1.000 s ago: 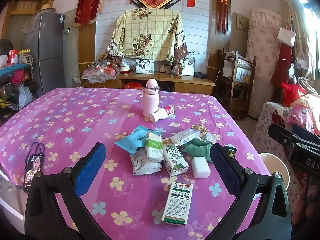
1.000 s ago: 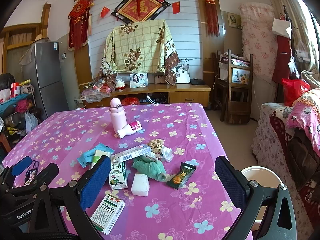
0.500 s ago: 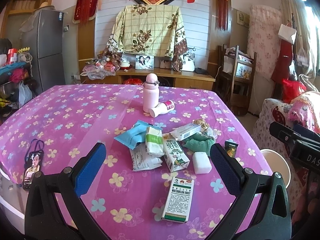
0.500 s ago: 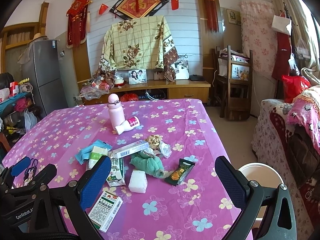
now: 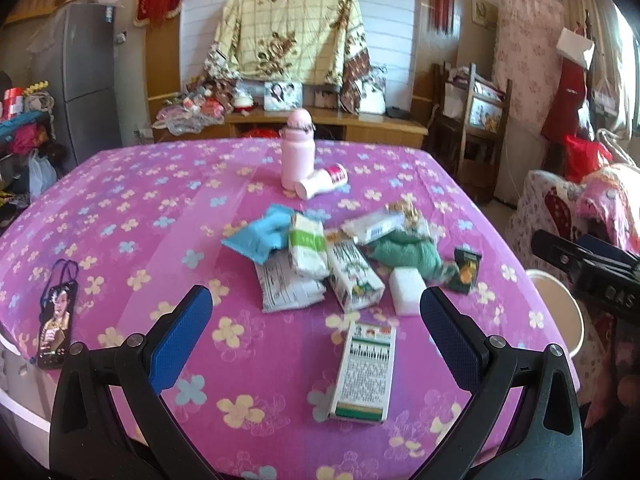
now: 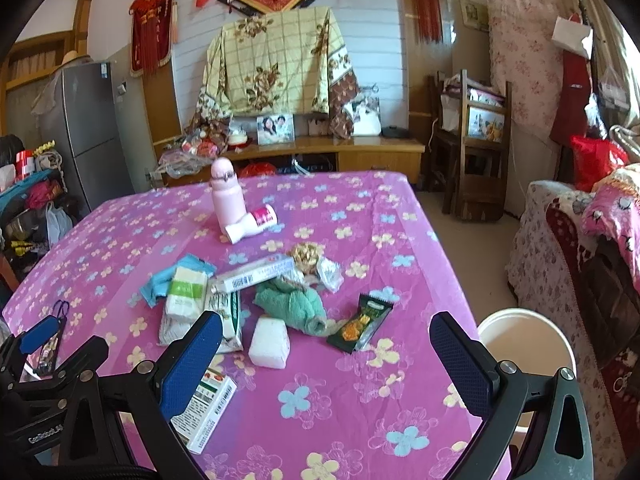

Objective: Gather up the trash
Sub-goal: 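Grasp the Watermelon Frost box with the left tool while the right tool grasps the white sponge, then carry both items over the white bucket and open both tools to drop them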

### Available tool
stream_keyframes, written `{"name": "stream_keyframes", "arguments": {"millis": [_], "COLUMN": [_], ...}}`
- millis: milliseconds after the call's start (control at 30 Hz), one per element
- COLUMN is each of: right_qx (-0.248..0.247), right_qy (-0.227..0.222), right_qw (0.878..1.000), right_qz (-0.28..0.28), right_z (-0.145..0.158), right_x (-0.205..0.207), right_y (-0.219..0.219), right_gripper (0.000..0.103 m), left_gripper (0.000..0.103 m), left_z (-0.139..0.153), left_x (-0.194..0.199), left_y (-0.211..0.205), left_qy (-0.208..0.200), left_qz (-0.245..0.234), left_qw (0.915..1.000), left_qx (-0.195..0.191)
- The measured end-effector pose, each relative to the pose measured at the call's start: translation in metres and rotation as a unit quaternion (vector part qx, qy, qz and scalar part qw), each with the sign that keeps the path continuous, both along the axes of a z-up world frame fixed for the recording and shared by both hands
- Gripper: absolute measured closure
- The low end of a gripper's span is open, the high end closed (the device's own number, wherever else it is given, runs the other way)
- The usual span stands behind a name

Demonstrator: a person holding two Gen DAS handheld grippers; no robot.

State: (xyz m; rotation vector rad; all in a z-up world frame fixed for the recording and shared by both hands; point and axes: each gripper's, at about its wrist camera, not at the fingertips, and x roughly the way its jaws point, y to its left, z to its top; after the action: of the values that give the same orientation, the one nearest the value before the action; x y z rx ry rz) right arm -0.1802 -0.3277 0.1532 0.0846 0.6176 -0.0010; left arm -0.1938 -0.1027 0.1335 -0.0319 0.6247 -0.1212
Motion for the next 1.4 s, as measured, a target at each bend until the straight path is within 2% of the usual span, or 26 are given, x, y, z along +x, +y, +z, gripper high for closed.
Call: {"name": "stream_keyframes", "arguments": {"millis": [133,267,333,400,500,567,600,633,667,700,800,867,900,933,1000,1033,1200,1400], "right_qx": [0.005,0.043,0.064,0.077,0.085,0.086,0.087,0.087,0.087,0.087,0.083,0.079,0.073,0.070,0.069,0.078,0.084,0.082], "right_qy": [0.046,0.089,0.104,0.114,0.127,0.136,0.142,0.147,0.151,0.156,0.177,0.185,0.187,0.190,0.210,0.215,0.192,0.169], "right_qw": [0.999,0.994,0.992,0.990,0.987,0.985,0.984,0.983,0.982,0.980,0.976,0.974,0.974,0.973,0.969,0.967,0.970,0.978], "right_qz": [0.018,0.035,0.032,0.033,0.045,0.056,0.064,0.069,0.075,0.083,0.099,0.106,0.107,0.107,0.108,0.112,0.120,0.087], "right_z": [-0.024,-0.051,-0.062,-0.069,-0.077,-0.082,-0.085,-0.088,-0.091,-0.094,-0.106,-0.112,-0.116,-0.118,-0.129,-0.132,-0.120,-0.100], "right_x": [0.017,0.036,0.043,0.049,0.057,0.063,0.068,0.072,0.077,0.082,0.097,0.107,0.114,0.118,0.128,0.130,0.109,0.073], "right_y": [0.000,-0.004,-0.010,-0.012,-0.011,-0.006,-0.003,0.001,0.004,0.009,0.024,0.033,0.039,0.042,0.047,0.047,0.034,-0.022], "right_gripper": [0.000,0.000,0.001,0.002,0.004,0.008,0.010,0.012,0.013,0.016,0.026,0.027,0.034,0.047,0.061,0.062,0.065,0.065], "left_gripper": [0.000,0.000,0.000,0.000,0.002,0.012,0.024,0.040,0.050,0.054,0.054,0.054,0.054,0.054,0.054,0.054,0.054,0.054], "left_z": [-0.019,-0.043,-0.057,-0.070,-0.088,-0.097,-0.101,-0.105,-0.110,-0.113,-0.110,-0.108,-0.106,-0.104,-0.098,-0.096,-0.084,-0.071], "left_x": [0.003,0.009,0.013,0.020,0.032,0.039,0.043,0.046,0.049,0.052,0.052,0.049,0.048,0.047,0.043,0.043,0.042,0.049], "left_y": [-0.004,-0.016,-0.026,-0.038,-0.051,-0.056,-0.055,-0.054,-0.050,-0.045,-0.030,-0.022,-0.016,-0.015,-0.008,-0.008,-0.022,-0.069], "left_qy": [0.035,0.083,0.100,0.107,0.121,0.131,0.137,0.146,0.159,0.173,0.182,0.180,0.178,0.177,0.171,0.168,0.157,0.158], "left_qz": [-0.033,-0.076,-0.089,-0.091,-0.098,-0.101,-0.100,-0.099,-0.099,-0.098,-0.100,-0.095,-0.092,-0.091,-0.088,-0.088,-0.104,-0.152], "left_qw": [0.9989,0.9937,0.9909,0.9890,0.9848,0.9829,0.9818,0.9806,0.9794,0.9781,0.9776,0.9787,0.9794,0.9797,0.9810,0.9816,0.9820,0.9757], "left_qx": [-0.002,-0.003,0.013,0.047,0.076,0.082,0.085,0.084,0.075,0.060,0.033,0.029,0.026,0.024,0.020,0.021,0.013,0.001]}}
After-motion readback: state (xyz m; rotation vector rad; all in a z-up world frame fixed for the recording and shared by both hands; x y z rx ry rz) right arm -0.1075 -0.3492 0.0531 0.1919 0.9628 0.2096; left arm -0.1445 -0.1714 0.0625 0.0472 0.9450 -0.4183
